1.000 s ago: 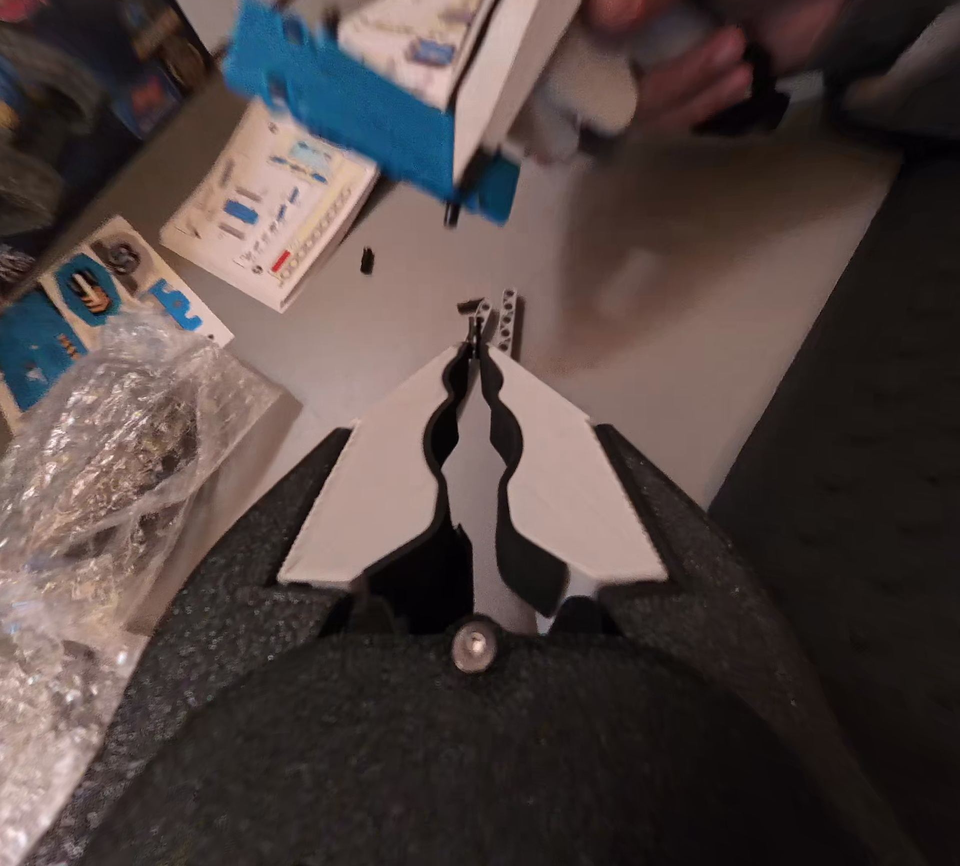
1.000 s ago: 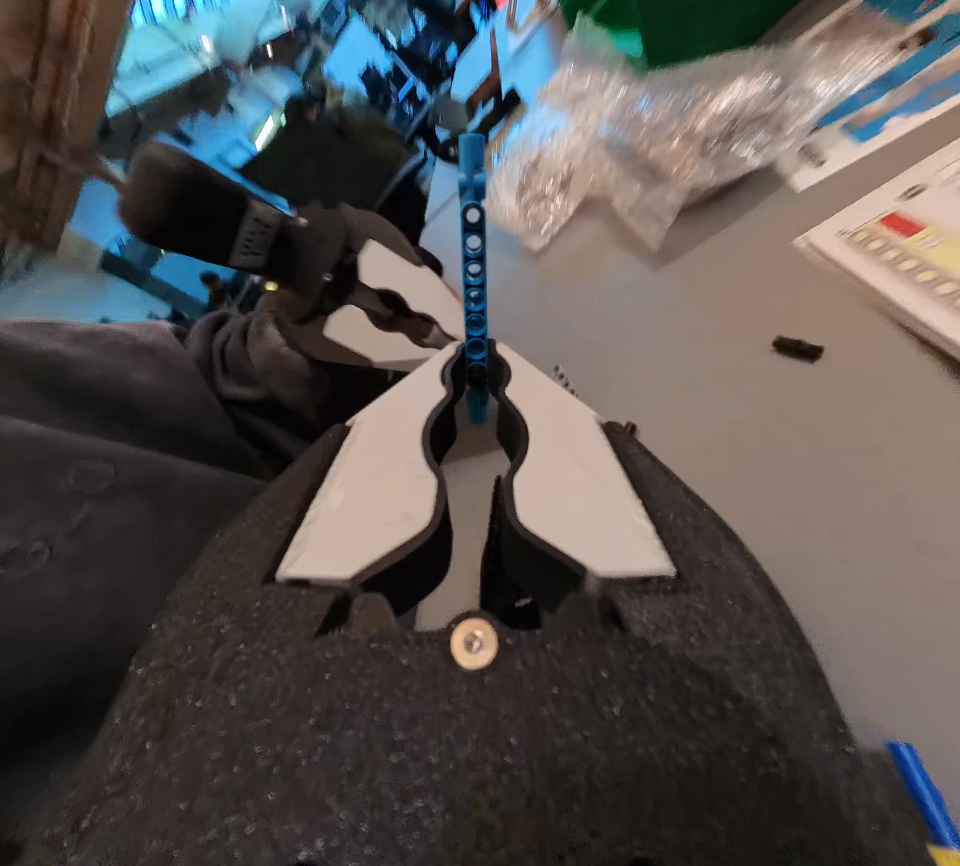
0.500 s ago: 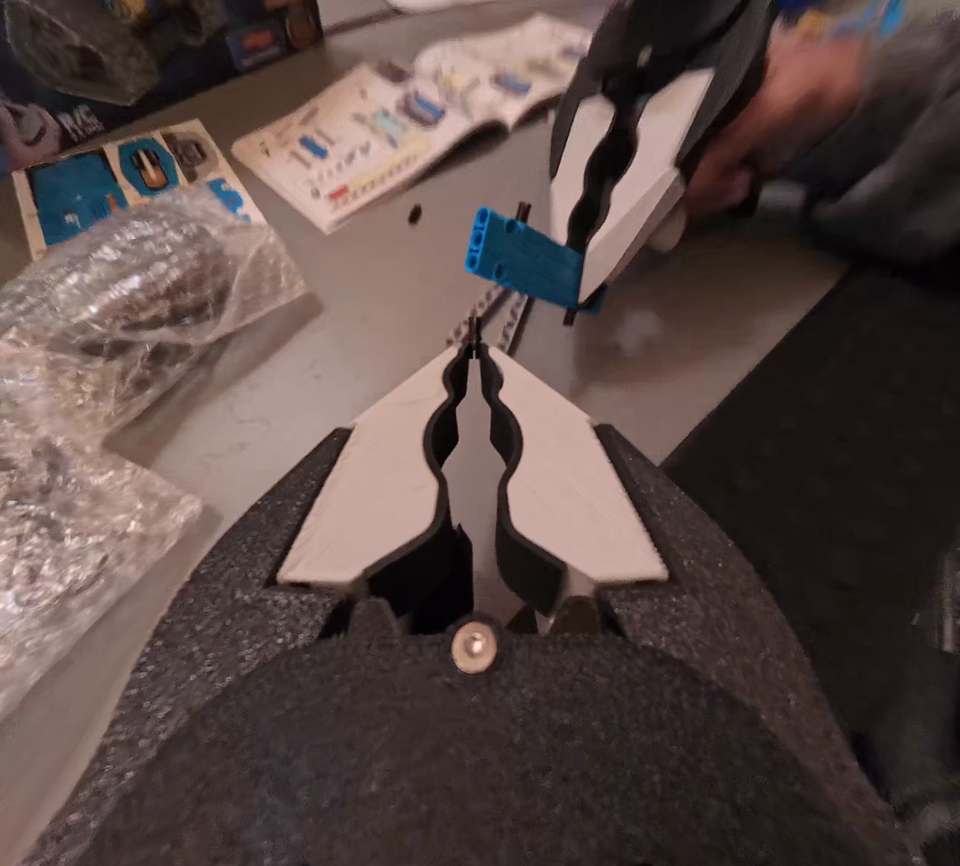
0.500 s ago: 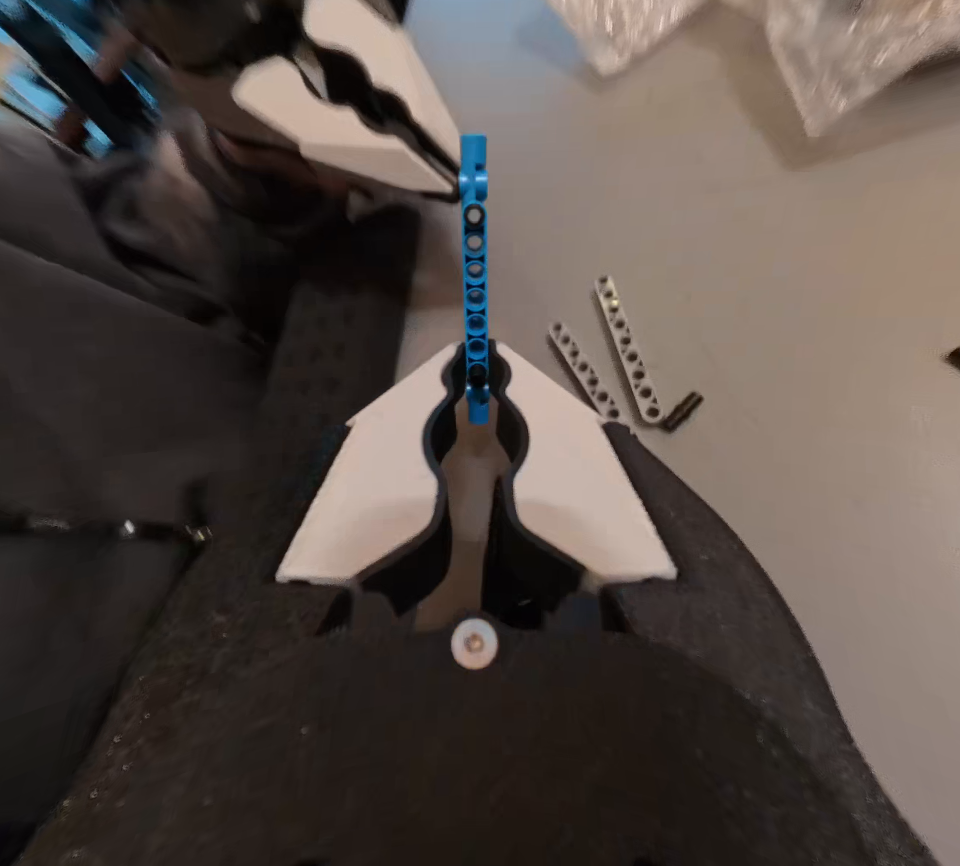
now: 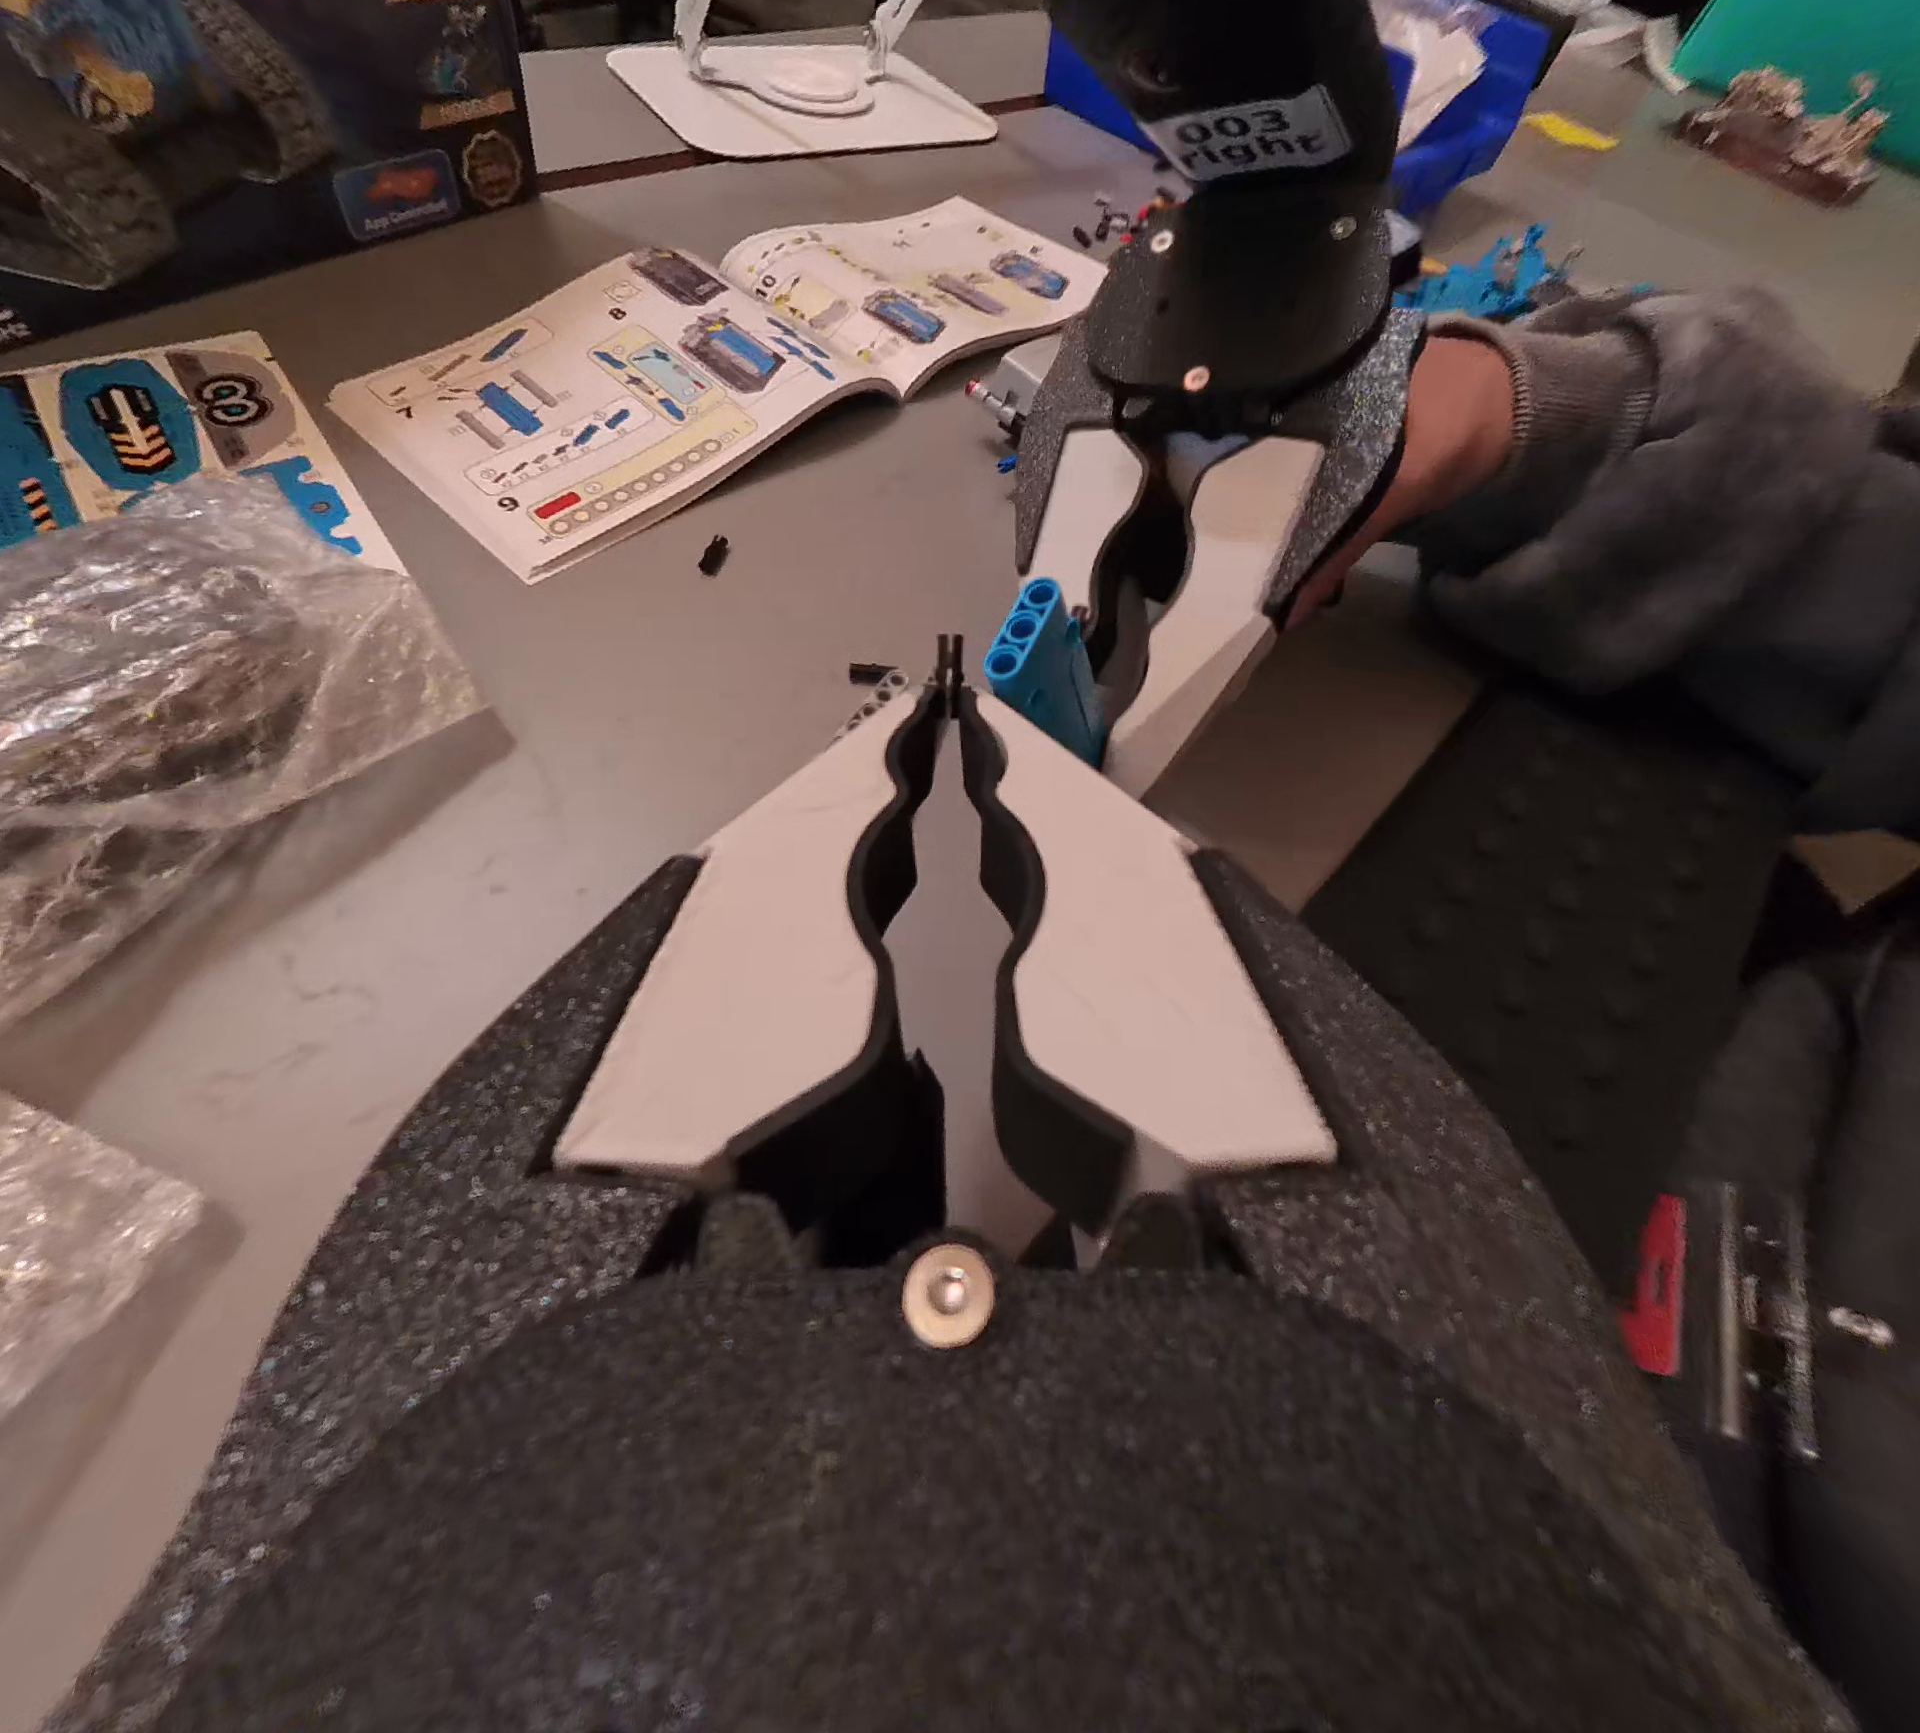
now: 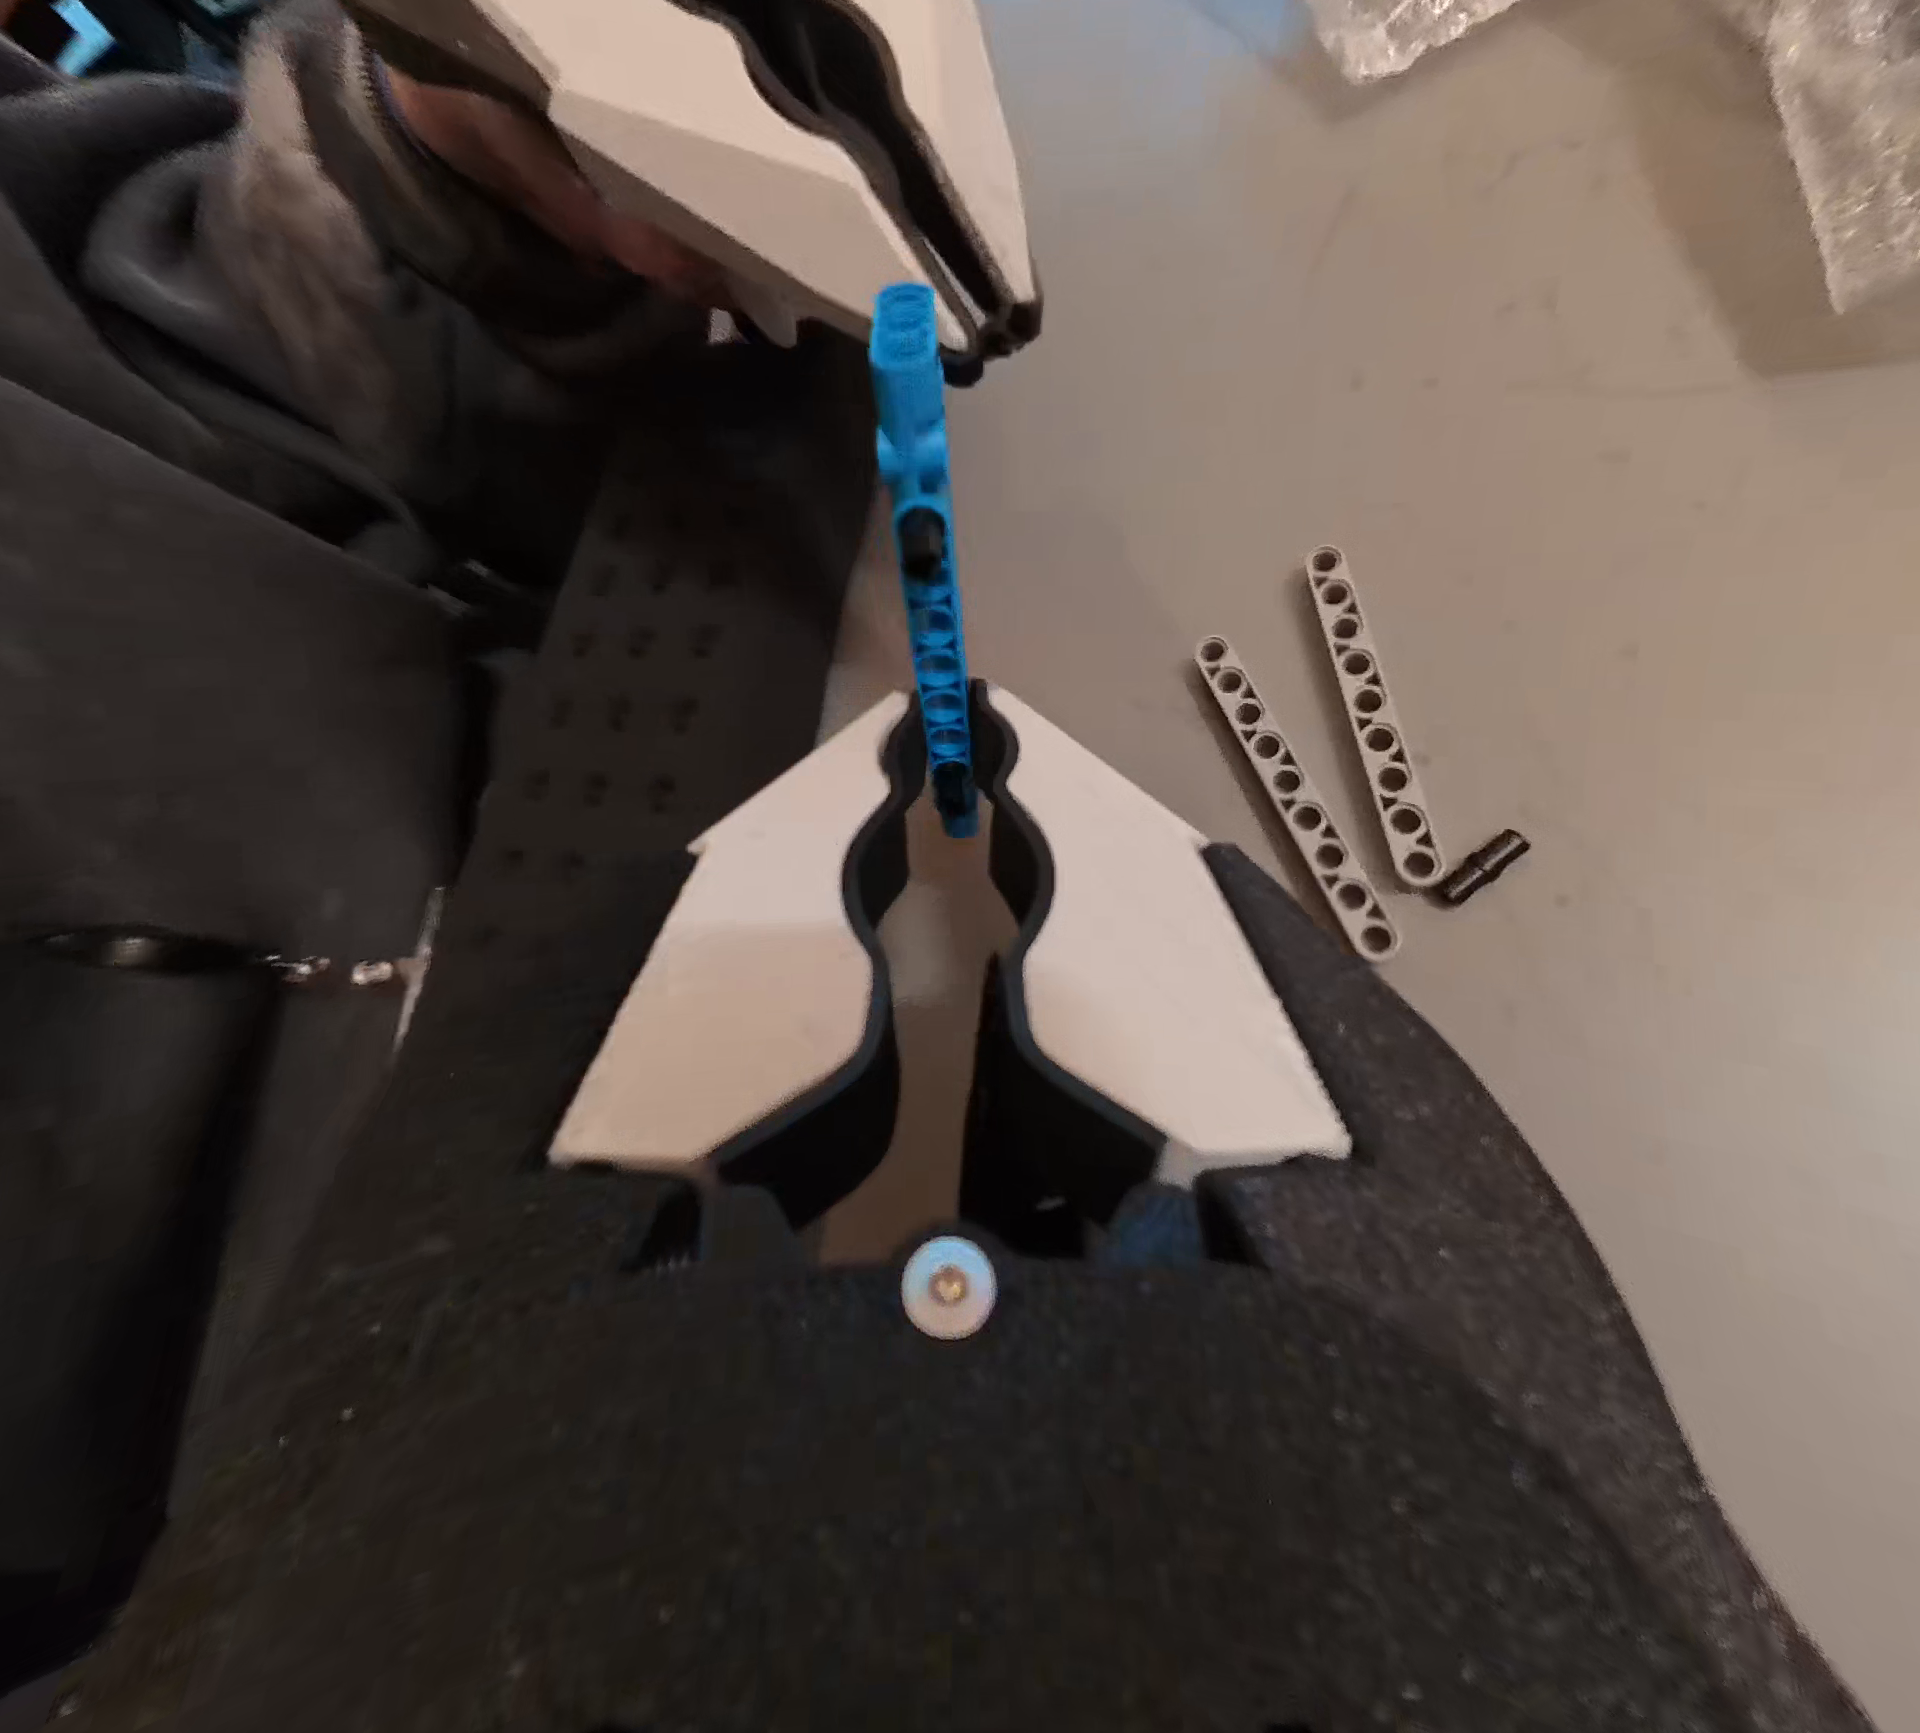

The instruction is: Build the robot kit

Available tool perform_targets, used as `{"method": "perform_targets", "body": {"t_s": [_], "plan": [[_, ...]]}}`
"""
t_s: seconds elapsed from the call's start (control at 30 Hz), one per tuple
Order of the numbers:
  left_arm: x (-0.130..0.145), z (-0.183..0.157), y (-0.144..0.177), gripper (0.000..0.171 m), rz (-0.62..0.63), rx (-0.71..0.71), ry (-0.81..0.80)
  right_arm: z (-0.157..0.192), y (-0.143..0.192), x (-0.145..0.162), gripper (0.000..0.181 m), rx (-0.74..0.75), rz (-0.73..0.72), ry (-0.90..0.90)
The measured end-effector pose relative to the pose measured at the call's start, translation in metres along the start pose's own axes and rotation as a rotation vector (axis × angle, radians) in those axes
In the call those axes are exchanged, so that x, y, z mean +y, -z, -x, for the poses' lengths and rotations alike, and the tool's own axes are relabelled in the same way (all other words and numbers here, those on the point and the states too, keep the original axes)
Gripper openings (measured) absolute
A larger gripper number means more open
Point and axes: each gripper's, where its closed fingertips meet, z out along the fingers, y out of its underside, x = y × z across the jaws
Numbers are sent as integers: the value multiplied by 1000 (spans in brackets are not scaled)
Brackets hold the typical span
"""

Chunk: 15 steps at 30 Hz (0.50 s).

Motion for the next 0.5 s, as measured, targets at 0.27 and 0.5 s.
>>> {"method": "perform_targets", "body": {"t_s": [0.27, 0.5], "plan": [[15, -7, -11, 3, 82, -41, -84, -13, -14, 15, 9, 79, 72, 45], [19, -8, -12, 3, 109, -60, -114, -16, -12, 13, 15, 122, 67, 97]]}}
